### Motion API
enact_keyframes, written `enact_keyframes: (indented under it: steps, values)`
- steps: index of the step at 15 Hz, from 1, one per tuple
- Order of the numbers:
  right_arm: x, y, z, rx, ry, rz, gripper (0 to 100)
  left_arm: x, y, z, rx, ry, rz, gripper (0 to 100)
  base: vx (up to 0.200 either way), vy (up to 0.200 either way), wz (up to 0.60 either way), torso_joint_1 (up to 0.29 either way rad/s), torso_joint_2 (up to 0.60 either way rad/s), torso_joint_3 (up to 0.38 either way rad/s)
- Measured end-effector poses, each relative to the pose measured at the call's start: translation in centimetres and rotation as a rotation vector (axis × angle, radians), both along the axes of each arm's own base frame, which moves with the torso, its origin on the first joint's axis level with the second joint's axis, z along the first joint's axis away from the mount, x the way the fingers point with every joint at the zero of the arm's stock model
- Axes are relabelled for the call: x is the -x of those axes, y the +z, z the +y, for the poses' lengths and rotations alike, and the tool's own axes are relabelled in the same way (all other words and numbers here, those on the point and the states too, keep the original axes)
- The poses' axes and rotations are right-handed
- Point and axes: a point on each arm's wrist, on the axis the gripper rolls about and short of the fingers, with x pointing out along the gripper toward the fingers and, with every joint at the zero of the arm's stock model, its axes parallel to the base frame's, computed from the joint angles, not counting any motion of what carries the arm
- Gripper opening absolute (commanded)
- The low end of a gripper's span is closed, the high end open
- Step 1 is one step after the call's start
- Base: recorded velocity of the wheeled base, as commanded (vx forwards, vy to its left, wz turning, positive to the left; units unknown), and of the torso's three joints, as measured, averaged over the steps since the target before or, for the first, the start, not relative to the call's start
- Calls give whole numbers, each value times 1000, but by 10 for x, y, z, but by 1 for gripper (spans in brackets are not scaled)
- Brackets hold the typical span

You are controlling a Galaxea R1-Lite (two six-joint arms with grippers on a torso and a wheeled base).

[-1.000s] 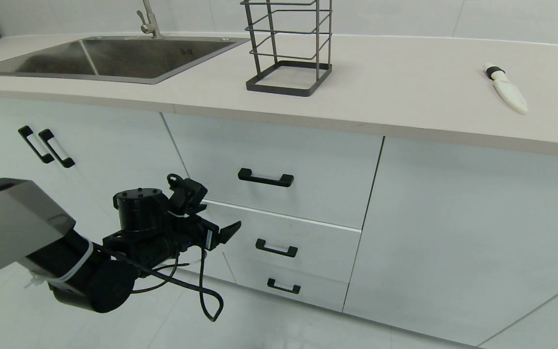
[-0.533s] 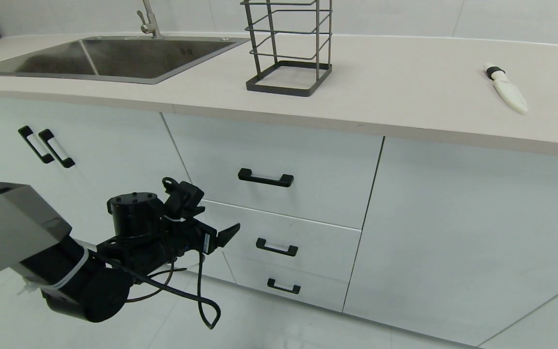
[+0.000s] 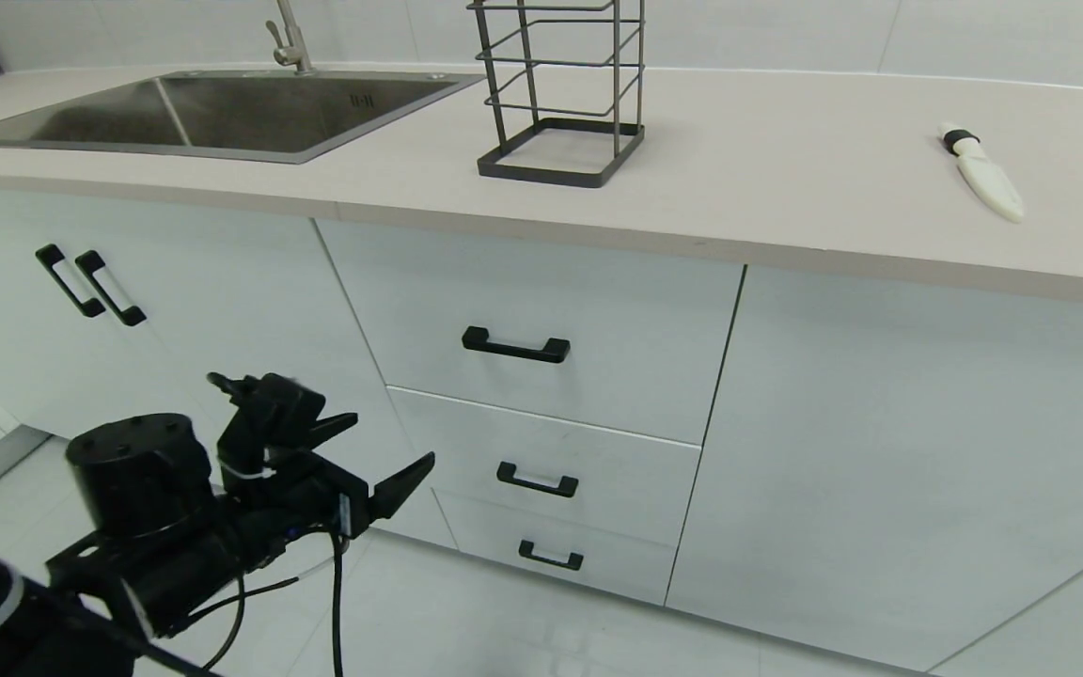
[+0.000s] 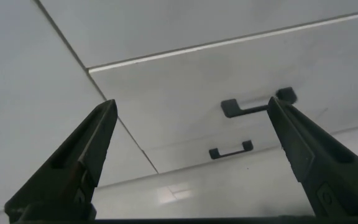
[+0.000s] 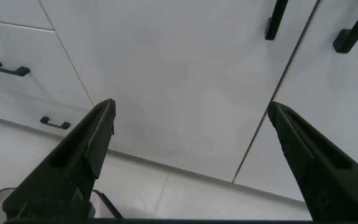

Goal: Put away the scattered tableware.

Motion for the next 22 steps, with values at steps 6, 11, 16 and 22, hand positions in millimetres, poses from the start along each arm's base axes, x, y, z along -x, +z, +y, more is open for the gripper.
enact_keyframes:
  steps: [6,11,16,22]
  values:
    - [0,0,0,-1,0,0,100,80,49,15,42,-5,-219,100,0,0,-400,4,2,2]
    - [0,0,0,0,0,0,100,141,51,29,80,36,-219,100,0,0,0,0,0,0]
    - [0,0,0,1,0,0,100,198,35,43,82,124,-170,100,0,0,0,0,0,0]
    - [0,0,0,1,0,0,100,260,-21,51,61,281,-60,100,0,0,0,0,0,0]
